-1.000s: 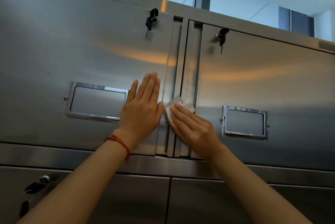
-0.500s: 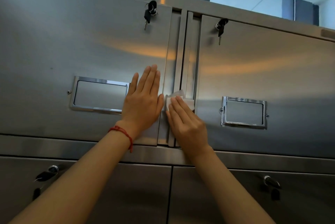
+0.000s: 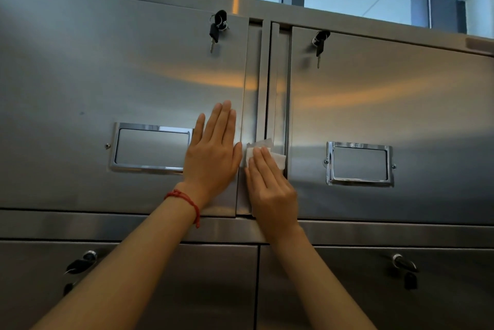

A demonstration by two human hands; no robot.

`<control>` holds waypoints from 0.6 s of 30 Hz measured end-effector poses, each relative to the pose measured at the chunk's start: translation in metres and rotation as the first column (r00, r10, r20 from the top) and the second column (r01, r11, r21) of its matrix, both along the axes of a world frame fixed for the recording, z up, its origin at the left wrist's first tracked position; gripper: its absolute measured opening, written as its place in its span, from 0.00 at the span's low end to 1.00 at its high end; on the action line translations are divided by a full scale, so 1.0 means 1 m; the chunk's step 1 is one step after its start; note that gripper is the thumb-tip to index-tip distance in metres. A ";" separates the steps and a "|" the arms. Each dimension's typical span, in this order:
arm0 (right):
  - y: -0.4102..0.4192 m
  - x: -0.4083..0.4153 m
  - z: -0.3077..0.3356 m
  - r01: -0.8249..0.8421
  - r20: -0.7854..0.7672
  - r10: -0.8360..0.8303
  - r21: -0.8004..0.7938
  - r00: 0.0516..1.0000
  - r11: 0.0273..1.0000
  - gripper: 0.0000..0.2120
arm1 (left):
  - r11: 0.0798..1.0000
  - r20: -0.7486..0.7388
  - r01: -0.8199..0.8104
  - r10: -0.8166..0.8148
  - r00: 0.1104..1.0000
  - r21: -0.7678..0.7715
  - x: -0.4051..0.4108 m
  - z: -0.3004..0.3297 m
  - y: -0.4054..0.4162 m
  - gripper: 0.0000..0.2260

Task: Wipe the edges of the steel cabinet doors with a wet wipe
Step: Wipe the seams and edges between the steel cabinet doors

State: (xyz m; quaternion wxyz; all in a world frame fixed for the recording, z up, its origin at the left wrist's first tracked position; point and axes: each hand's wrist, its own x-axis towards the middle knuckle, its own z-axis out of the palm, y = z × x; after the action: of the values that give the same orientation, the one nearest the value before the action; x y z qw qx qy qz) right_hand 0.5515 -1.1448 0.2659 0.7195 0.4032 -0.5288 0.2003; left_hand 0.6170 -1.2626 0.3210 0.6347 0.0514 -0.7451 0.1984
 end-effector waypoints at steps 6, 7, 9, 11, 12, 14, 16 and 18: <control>0.001 0.004 -0.002 -0.025 0.027 0.026 -0.030 0.999 0.999 0.16 | 1.000 0.009 0.007 -0.007 1.000 0.009 0.000 0.000 0.000 0.26; 0.000 0.005 -0.001 -0.028 0.039 0.029 -0.039 0.999 0.999 0.16 | 1.000 0.008 0.008 -0.008 1.000 0.011 0.000 0.000 0.000 0.26; -0.001 0.006 -0.004 -0.039 0.060 0.042 -0.048 0.997 0.998 0.16 | 1.000 0.008 0.004 -0.004 1.000 0.010 0.001 0.000 0.000 0.26; -0.002 0.006 -0.010 -0.051 0.071 0.054 -0.049 0.996 0.997 0.16 | 1.000 0.012 0.002 -0.002 1.000 0.008 0.001 0.000 0.000 0.26; -0.001 0.006 -0.013 -0.054 0.072 0.057 -0.046 0.996 0.997 0.15 | 1.000 0.013 0.006 -0.007 1.000 0.009 0.001 0.000 0.000 0.26; 0.000 0.006 -0.011 -0.057 0.060 0.059 -0.039 0.996 0.998 0.15 | 1.000 0.012 0.008 -0.008 1.000 0.009 0.000 0.000 0.000 0.26; 0.000 0.006 -0.003 -0.060 0.044 0.062 -0.048 0.997 0.997 0.14 | 1.000 0.006 0.000 0.000 1.000 0.003 0.000 0.000 0.001 0.26; -0.001 0.007 0.002 -0.056 0.049 0.060 -0.062 0.997 0.996 0.13 | 1.000 0.002 0.001 -0.001 1.000 0.003 0.000 0.000 0.000 0.25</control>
State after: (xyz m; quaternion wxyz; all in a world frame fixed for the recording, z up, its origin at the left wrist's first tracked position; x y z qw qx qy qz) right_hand 0.5580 -1.1457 0.2682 0.7118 0.3911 -0.5285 0.2472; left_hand 0.6166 -1.2626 0.3208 0.6339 0.0515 -0.7461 0.1970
